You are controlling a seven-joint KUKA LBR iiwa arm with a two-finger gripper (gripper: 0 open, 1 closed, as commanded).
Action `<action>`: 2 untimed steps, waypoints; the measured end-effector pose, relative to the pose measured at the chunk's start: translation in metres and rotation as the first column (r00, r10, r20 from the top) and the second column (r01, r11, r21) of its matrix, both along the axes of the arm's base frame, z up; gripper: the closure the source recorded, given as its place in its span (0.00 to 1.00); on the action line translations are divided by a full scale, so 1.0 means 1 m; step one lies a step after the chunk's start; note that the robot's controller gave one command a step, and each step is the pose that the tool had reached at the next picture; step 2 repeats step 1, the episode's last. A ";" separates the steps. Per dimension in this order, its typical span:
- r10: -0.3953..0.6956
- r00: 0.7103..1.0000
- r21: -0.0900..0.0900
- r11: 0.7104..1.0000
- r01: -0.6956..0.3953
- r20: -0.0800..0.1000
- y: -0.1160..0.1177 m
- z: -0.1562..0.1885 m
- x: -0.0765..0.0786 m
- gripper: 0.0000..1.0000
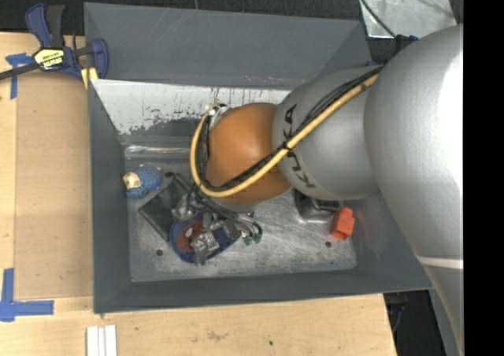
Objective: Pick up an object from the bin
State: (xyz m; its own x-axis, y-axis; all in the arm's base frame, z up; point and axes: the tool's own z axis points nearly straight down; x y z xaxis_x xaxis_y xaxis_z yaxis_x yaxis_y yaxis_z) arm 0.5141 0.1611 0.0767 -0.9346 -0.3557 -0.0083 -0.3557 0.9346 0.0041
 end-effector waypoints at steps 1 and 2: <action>0.269 0.963 -0.008 0.963 -0.269 0.006 -0.024 0.189 0.058 1.00; 0.269 0.963 -0.008 0.963 -0.269 0.006 -0.024 0.189 0.058 1.00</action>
Offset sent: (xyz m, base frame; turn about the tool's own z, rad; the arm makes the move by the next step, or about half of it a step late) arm 0.0550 -0.0231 0.1838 -0.2747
